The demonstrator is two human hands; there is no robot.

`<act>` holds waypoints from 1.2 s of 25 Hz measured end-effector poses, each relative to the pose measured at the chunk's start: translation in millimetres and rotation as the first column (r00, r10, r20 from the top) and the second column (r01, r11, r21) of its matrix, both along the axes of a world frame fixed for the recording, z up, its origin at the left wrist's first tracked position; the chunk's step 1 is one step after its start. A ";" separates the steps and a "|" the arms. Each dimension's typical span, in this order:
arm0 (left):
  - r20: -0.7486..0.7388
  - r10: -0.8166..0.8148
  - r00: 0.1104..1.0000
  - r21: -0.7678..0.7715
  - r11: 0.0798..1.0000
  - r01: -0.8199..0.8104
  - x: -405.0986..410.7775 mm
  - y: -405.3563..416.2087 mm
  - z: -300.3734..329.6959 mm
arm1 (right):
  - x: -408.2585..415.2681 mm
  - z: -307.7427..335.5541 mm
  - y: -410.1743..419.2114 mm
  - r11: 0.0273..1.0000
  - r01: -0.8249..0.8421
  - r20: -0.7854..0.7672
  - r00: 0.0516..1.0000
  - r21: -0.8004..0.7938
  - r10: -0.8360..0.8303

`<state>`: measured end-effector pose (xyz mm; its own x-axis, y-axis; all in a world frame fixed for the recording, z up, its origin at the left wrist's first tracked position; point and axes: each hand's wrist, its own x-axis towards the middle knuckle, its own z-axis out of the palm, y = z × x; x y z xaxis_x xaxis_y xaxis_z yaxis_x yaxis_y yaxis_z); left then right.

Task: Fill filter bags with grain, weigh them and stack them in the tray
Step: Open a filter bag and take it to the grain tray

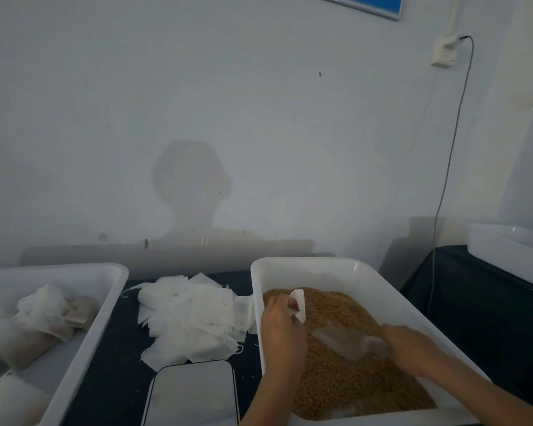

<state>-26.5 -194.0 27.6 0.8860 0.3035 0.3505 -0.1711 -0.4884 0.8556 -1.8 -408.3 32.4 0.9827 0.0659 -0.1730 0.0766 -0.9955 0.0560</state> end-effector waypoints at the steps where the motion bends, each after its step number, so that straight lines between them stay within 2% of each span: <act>1: 0.001 -0.004 1.000 -0.020 1.000 0.004 0.5 0.6 0.0 | -1.9 13.3 -1.8 0.999 -0.036 0.012 0.999 0.007 0.035; 5: 0.002 0.015 1.000 -0.045 0.999 -0.015 3.9 0.6 -0.4 | -9.5 60.9 -16.8 0.983 -0.147 0.013 0.989 -0.106 0.149; 7: 0.006 0.024 1.000 -0.033 0.999 -0.024 5.0 0.3 -0.7 | -9.0 65.4 -20.5 0.952 -0.199 0.073 0.973 -0.231 0.221; 9: -0.003 0.018 1.000 -0.017 1.000 -0.018 5.9 -0.2 -1.9 | -9.9 62.3 -18.8 0.926 -0.275 0.116 0.943 -0.260 0.312; 14: -0.029 -0.004 1.000 -0.009 1.000 0.004 4.5 -0.8 -2.9 | -12.9 43.3 2.8 0.888 -0.459 0.122 0.880 -0.029 0.459; 17: -0.021 -0.012 1.000 -0.009 1.000 0.012 4.5 -0.1 -2.5 | -14.5 25.2 14.1 0.867 -0.495 0.144 0.863 0.051 0.484; 20: -0.037 -0.015 0.999 -0.002 1.000 0.015 6.0 -0.1 -2.9 | -15.2 12.0 9.3 0.875 -0.463 0.108 0.886 0.142 0.451; 25: -0.051 -0.020 0.999 -0.017 1.000 0.019 7.1 -1.2 -4.2 | -18.3 3.0 -6.3 0.834 -0.345 -0.090 0.903 0.431 0.420; 30: -0.074 0.009 0.997 0.032 0.999 -0.007 18.4 5.1 -3.4 | -27.9 15.8 -20.5 0.767 -0.271 -0.119 0.905 0.581 0.409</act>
<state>-8.1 -188.9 24.2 0.9075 0.3005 0.2936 -0.1040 -0.5165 0.8500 -29.7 -428.8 48.2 0.8142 0.5382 -0.2176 0.3577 -0.7603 -0.5422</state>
